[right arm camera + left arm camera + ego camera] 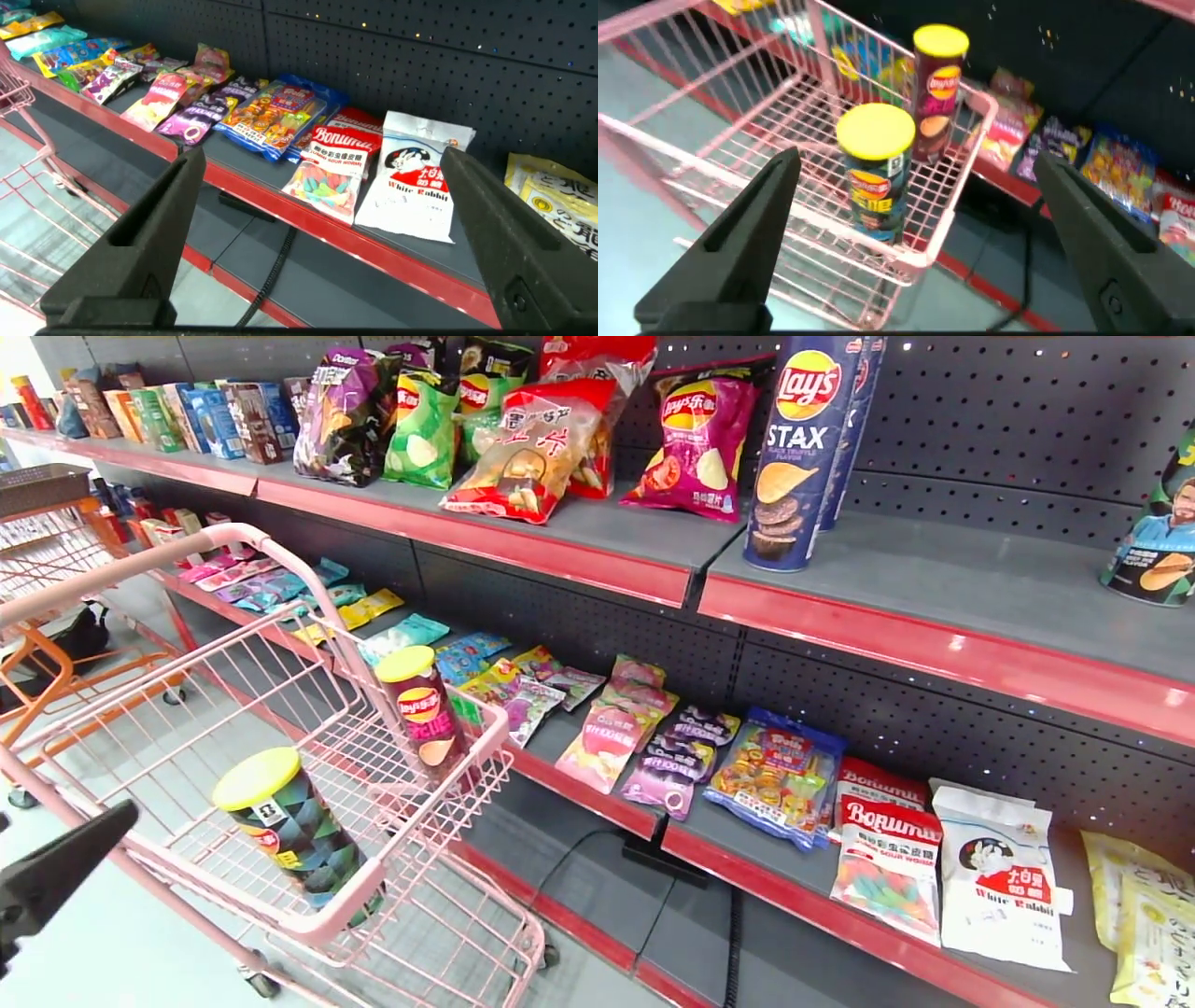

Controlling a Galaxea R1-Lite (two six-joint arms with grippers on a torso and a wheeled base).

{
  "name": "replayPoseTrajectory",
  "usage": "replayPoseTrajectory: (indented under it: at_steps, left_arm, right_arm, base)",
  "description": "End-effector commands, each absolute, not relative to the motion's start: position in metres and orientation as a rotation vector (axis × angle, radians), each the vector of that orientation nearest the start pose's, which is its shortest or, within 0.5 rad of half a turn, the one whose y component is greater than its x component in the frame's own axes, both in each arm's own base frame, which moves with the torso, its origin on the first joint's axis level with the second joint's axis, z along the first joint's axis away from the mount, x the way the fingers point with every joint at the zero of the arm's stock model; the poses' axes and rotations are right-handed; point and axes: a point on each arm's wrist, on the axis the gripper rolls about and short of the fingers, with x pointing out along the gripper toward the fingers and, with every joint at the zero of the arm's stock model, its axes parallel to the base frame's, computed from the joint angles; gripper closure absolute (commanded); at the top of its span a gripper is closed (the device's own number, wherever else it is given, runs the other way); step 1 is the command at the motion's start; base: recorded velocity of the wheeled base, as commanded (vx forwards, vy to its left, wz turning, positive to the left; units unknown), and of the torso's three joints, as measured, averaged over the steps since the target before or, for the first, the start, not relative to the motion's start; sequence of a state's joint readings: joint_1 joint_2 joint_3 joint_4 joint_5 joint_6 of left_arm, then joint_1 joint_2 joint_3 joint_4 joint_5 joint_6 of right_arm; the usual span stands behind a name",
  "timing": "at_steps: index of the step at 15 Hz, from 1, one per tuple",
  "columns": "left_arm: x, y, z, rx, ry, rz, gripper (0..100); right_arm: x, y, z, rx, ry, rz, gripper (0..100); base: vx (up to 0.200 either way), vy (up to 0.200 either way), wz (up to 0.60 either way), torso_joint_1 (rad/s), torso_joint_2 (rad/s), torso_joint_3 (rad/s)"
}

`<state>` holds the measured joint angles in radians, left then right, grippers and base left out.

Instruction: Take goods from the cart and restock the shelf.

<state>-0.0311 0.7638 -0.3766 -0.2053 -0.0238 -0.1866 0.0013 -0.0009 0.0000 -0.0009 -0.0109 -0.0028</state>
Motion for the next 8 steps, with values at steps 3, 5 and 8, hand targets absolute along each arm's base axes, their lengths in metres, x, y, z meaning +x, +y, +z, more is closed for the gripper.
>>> replayPoseTrajectory:
  at_steps: [3,5,8]
  left_arm:
    - [0.136,-0.005,0.155,-0.203,0.458,-0.064,0]
    - [0.142,-0.004,0.152,-0.204,0.471,-0.063,0]
    - [0.148,0.004,0.145,-0.215,0.513,0.0,0]
  right_arm:
    - [-0.023,0.0,0.076,-0.003,-0.002,-0.009,0]
    - [-0.023,0.0,0.076,-0.003,-0.002,-0.009,0]
    - [-0.023,0.0,0.076,-0.003,-0.002,-0.009,0]
  base:
    - [0.0,0.0,0.0,0.0,0.0,0.0]
    - [0.0,0.0,0.0,0.0,0.0,0.0]
    - [0.0,0.0,0.0,0.0,0.0,0.0]
